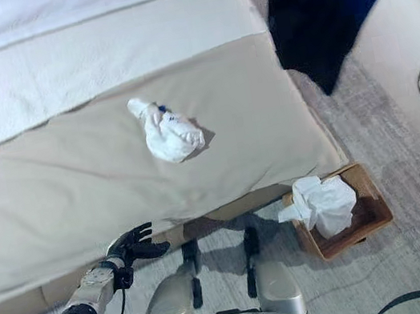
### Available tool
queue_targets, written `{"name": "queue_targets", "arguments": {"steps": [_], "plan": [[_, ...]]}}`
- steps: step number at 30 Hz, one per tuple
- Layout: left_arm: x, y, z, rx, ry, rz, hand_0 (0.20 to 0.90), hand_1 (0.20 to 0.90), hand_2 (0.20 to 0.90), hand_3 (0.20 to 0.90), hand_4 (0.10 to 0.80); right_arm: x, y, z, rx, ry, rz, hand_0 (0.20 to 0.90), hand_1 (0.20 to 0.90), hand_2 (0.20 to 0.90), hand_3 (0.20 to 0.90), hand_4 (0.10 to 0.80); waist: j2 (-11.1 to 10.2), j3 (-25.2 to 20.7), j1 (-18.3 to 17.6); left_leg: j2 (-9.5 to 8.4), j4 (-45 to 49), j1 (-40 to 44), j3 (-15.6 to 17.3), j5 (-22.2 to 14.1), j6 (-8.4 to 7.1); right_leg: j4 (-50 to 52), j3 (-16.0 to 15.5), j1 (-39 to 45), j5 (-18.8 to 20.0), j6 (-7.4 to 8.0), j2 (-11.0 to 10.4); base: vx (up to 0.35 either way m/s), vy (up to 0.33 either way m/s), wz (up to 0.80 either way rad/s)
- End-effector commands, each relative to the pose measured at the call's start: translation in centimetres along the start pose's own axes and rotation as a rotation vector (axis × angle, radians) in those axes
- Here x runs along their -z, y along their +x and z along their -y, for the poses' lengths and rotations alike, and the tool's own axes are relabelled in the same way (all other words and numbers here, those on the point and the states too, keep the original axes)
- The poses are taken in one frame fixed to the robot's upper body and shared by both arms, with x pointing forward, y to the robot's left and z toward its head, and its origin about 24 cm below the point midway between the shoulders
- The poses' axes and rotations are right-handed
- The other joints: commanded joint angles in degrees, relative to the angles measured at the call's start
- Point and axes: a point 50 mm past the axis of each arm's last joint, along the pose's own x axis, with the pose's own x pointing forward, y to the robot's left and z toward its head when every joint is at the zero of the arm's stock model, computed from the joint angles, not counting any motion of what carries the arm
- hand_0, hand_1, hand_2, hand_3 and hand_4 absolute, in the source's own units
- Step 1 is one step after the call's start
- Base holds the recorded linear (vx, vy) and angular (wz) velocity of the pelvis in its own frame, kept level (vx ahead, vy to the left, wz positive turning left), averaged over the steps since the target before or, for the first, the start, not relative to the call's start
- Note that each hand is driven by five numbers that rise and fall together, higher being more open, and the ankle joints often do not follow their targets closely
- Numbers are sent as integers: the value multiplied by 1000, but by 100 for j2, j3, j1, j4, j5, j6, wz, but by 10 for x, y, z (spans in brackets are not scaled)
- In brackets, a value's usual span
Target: Pick up the clothes from the bed and place them into the basket
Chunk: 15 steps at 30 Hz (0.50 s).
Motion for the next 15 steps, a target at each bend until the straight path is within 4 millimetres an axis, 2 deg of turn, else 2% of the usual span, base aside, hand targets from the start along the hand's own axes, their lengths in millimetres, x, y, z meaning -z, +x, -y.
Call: {"name": "queue_targets", "arguments": {"steps": [1, 3, 10, 15], "plan": [[52, -10, 15, 64, 54, -176, 900, 900, 900, 900, 800, -21, 16, 37, 87, -1, 133, 300, 300, 300, 200, 100, 210, -1411, -182, -32, 68, 303, 112, -710, 172, 368, 156, -231, 32, -50, 332, 7, -19, -33], [53, -10, 16, 68, 61, -185, 900, 900, 900, 900, 800, -16, 16, 39, 59, -9, 111, 300, 300, 300, 200, 100, 225, -1438, -242, -32, 65, 326, 165, -723, 173, 337, 202, -218, 17, -60, 345, -5, -35, -34], [54, -11, 13, 63, 66, -190, 900, 900, 900, 900, 800, 23, -3, 30, -90, -102, -18, 300, 300, 300, 200, 100, 309, -1388, -438, -35, 94, 348, 391, -789, 206, 255, 364, -265, 51, -63, 341, -47, -49, -26], [53, -11, 12, 63, 69, -187, 900, 900, 900, 900, 800, 64, -37, 21, -181, -180, -130, 300, 300, 300, 200, 100, 437, -1290, -571, -43, 102, 340, 479, -803, 245, 329, 473, -331, -1, -87, 351, -54, -45, -25]]}}
